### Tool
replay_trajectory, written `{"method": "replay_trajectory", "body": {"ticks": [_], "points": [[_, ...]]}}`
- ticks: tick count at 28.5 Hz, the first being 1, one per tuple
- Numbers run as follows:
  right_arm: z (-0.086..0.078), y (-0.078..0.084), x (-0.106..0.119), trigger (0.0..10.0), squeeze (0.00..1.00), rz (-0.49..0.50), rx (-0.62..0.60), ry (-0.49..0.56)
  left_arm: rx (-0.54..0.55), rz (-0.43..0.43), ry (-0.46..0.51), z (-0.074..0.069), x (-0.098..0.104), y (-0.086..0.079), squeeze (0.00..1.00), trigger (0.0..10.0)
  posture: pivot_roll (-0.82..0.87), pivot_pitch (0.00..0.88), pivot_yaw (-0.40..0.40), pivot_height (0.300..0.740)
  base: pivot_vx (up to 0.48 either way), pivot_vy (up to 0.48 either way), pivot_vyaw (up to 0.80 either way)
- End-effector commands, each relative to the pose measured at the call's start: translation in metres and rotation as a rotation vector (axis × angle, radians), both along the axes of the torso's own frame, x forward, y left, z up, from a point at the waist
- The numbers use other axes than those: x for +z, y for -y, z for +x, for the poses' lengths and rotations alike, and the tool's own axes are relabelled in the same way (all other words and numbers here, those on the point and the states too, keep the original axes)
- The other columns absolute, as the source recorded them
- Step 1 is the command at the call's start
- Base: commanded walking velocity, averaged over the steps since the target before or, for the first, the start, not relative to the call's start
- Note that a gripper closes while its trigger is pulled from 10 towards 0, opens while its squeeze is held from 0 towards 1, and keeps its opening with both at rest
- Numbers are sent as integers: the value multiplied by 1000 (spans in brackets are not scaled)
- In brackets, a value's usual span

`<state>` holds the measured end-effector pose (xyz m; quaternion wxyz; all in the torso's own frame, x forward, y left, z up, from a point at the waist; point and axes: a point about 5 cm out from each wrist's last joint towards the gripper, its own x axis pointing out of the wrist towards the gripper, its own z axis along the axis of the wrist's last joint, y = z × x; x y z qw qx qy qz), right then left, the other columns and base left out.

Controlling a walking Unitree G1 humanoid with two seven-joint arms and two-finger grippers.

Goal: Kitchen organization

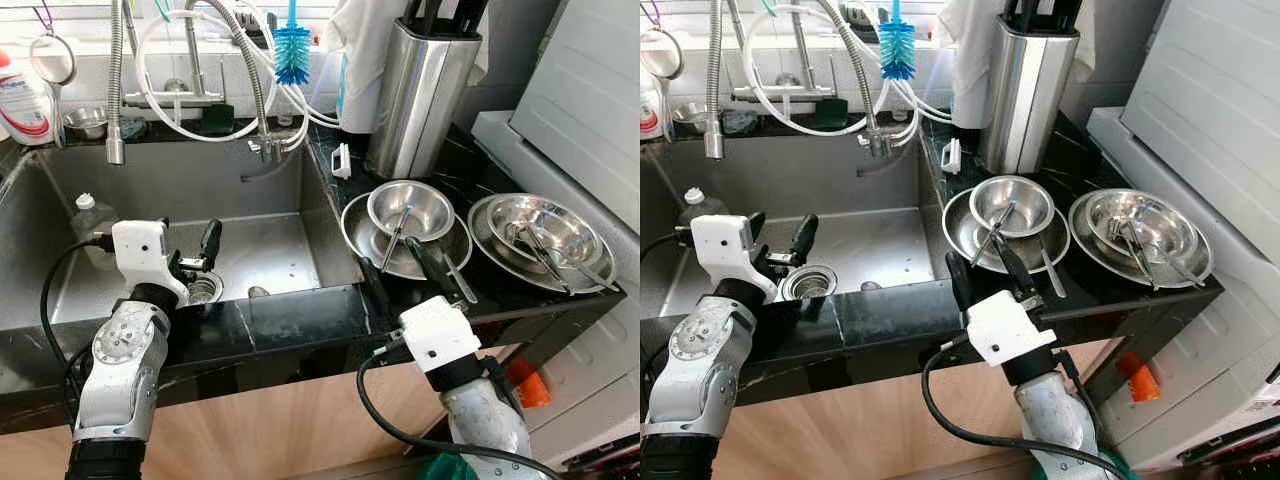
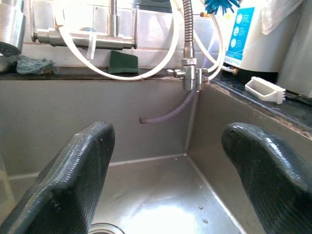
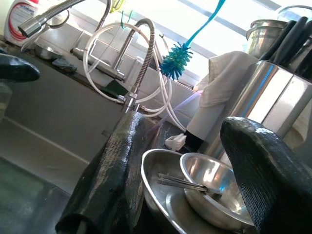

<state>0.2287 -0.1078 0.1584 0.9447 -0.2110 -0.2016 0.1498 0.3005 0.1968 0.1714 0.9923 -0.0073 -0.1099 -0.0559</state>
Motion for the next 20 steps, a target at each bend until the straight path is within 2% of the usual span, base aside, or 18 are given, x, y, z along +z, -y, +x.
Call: {"method": "replay_trajectory", "body": {"ticks": [1,4,5,9,12,20], "points": [[0,3,0,10000,0,-8,2,-14,-5,7,7,0,0,3,0,10000,33,0,-49,740,0,0,0],[2,5,-5,10000,0,-27,1,-47,-6,5,7,0,0,4,0,10000,33,0,-50,740,0,0,0],[4,6,-10,10000,0,2,5,-90,-6,4,6,0,0,4,0,10000,33,0,-51,740,0,0,0],[8,9,-9,10000,0,70,-1,-122,-3,4,4,0,-1,4,0,10000,36,0,-51,740,0,0,0],[12,2,-4,10000,0,52,76,-112,3,4,4,-1,-1,2,0,10000,34,0,-51,740,0,0,0],[17,-7,-1,10000,0,55,159,-129,3,1,1,0,-2,3,0,10000,31,0,-49,740,0,0,0]]}}
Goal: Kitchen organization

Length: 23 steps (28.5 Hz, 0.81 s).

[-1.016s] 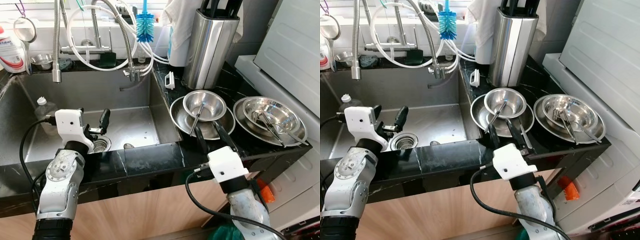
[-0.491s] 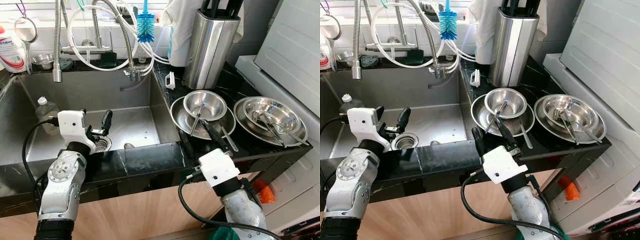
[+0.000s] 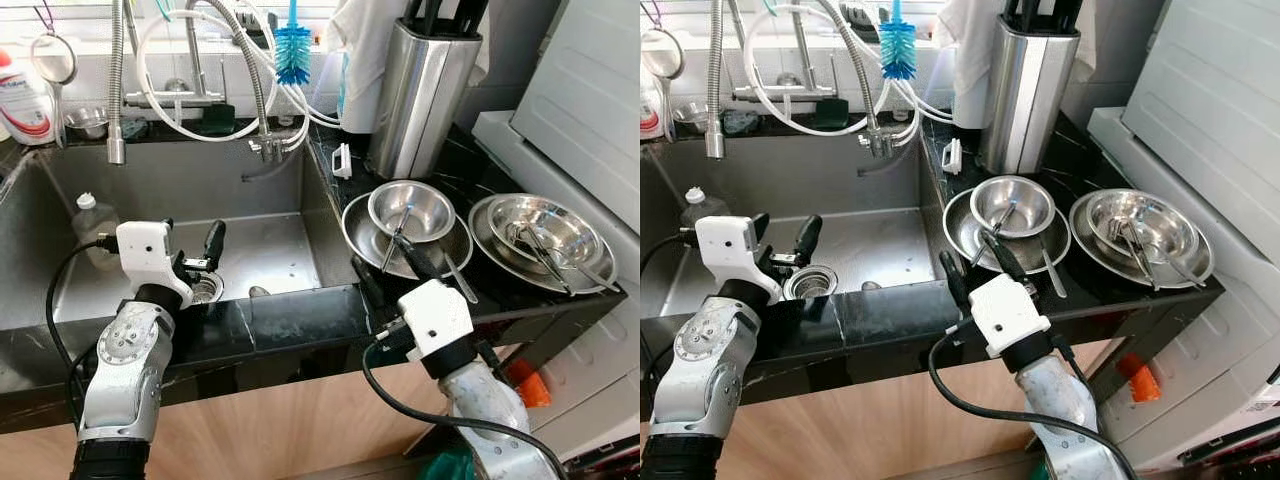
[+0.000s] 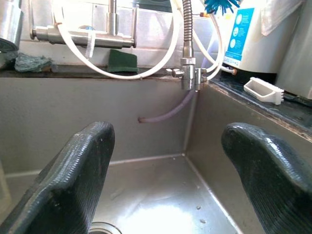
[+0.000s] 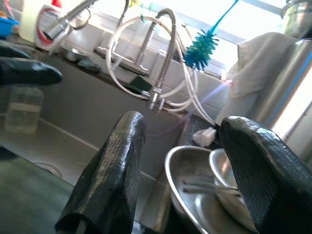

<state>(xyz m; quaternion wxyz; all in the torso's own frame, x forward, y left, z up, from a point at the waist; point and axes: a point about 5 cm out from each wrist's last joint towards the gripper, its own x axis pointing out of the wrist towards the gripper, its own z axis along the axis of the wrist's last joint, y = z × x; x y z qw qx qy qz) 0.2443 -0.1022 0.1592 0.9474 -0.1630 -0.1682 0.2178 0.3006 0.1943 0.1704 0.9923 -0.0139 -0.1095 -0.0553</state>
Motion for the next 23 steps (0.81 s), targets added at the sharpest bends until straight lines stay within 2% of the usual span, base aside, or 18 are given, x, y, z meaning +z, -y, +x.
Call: {"method": "replay_trajectory", "body": {"ticks": [1,7,19,23], "points": [[2,-2,-2,10000,0,1,27,-21,3,14,3,0,0,1,0,10000,31,0,-49,740,0,0,0],[6,-6,-1,10000,0,-17,51,-21,2,14,0,0,-1,1,0,10000,32,0,-50,740,0,0,0],[10,4,-1,10000,0,-26,-49,-25,3,22,-10,-1,-3,0,0,10000,30,0,-49,740,0,0,0],[9,3,-4,10000,0,-38,-50,-45,3,24,-12,-1,-3,0,0,10000,29,0,-47,740,0,0,0]]}}
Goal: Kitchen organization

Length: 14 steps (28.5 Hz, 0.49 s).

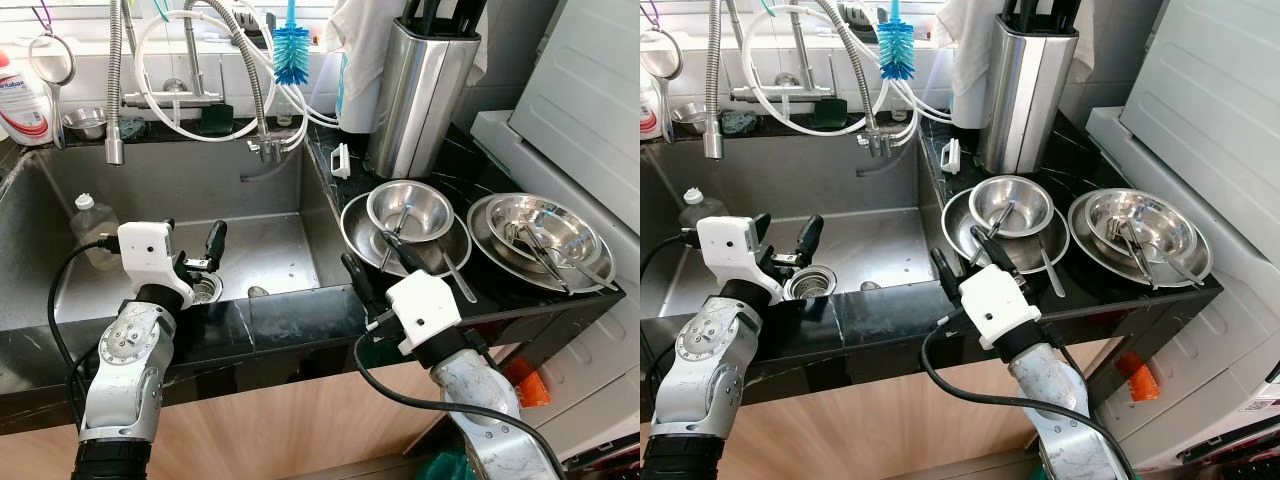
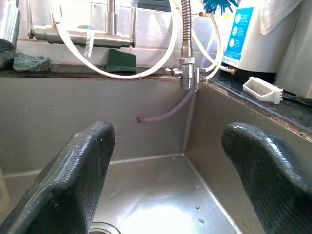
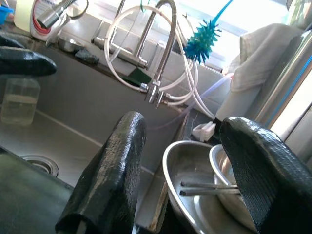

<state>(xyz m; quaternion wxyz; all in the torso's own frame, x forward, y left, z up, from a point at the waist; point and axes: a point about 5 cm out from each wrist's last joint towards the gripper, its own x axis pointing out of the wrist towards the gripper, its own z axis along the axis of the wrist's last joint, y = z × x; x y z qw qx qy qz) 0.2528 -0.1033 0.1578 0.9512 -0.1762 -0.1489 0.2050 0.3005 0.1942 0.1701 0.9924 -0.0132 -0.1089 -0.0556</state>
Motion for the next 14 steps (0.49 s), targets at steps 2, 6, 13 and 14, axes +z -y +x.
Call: {"method": "replay_trajectory", "body": {"ticks": [2,6,13,14], "points": [[1,2,-5,10000,0,-20,-14,-32,3,22,-10,-1,-2,0,0,10000,32,0,-48,740,0,0,0],[2,0,-6,10000,0,-37,1,-49,7,25,-7,-1,-1,-1,0,10000,33,0,-47,740,0,0,0],[6,5,-10,10000,0,-77,-59,-65,10,25,-10,-1,-2,-2,0,10000,36,0,-47,740,0,0,0],[6,5,-10,10000,0,-80,-66,-66,10,25,-10,-1,-2,-1,0,10000,36,0,-47,740,0,0,0]]}}
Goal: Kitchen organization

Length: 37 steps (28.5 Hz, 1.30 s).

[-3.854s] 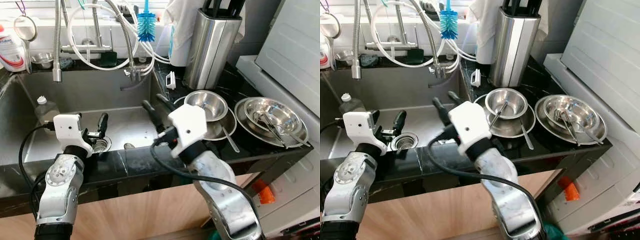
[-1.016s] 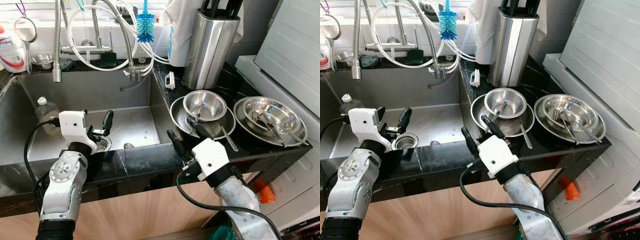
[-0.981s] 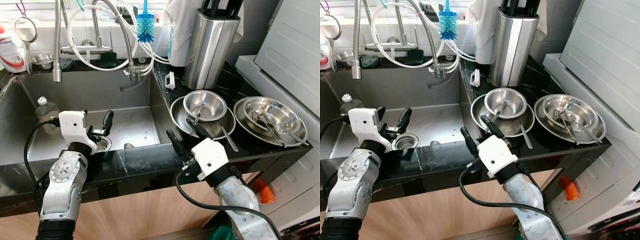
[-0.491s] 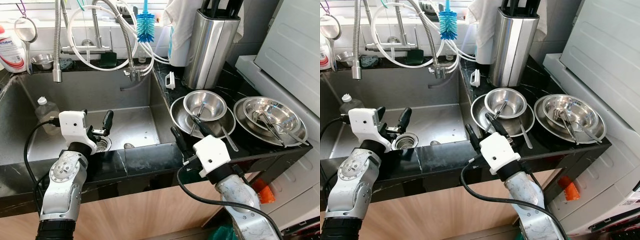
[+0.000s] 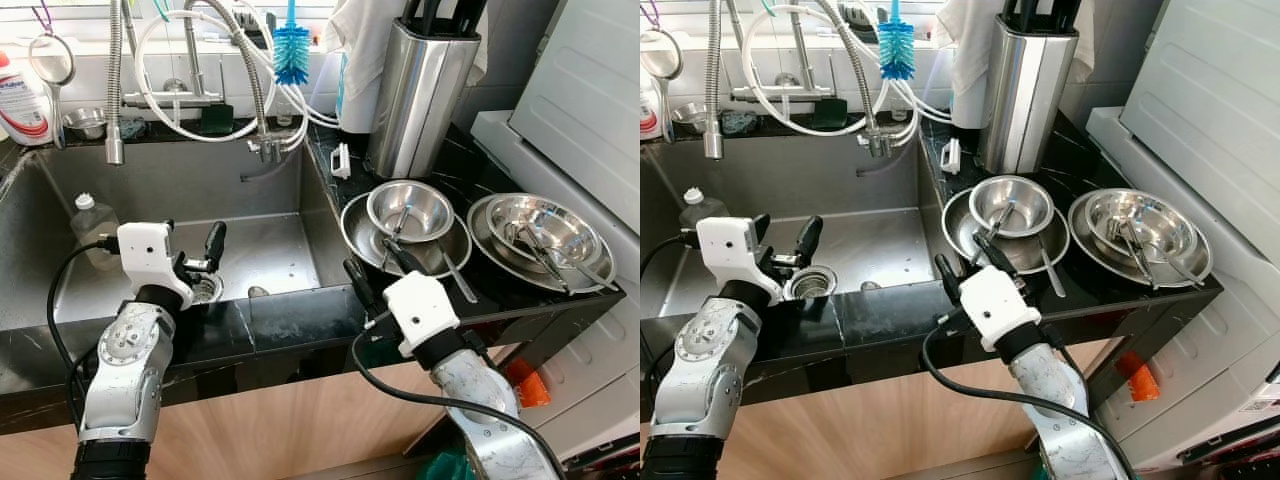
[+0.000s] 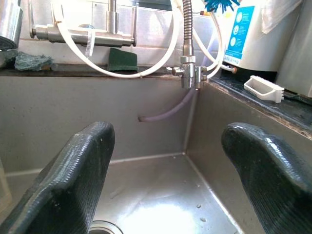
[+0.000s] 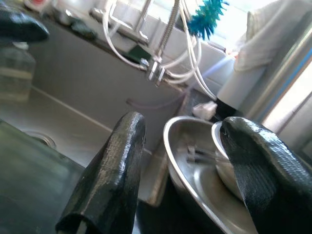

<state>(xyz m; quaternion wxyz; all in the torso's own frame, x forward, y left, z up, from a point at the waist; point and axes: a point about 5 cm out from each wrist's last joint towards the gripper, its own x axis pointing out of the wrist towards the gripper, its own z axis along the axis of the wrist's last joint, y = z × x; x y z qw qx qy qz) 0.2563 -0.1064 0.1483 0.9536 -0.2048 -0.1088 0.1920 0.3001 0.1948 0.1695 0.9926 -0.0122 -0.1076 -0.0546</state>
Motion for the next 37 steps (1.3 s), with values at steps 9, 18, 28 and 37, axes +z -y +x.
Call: {"method": "replay_trajectory", "body": {"ticks": [9,18,28,37], "points": [[6,4,2,10000,0,-11,-34,-4,11,20,0,-1,-1,0,0,10000,40,0,-50,740,0,0,0],[8,1,0,5137,0,-17,-26,-13,11,22,1,-2,-1,-1,0,10000,47,0,-54,740,0,0,0],[7,0,-4,0,0,-25,-22,-35,11,19,-3,-3,-2,0,0,10000,44,0,-56,740,0,0,0],[7,2,-2,0,0,-28,-34,-27,17,19,1,-2,-2,-1,0,10000,44,0,-57,740,0,0,0]]}}
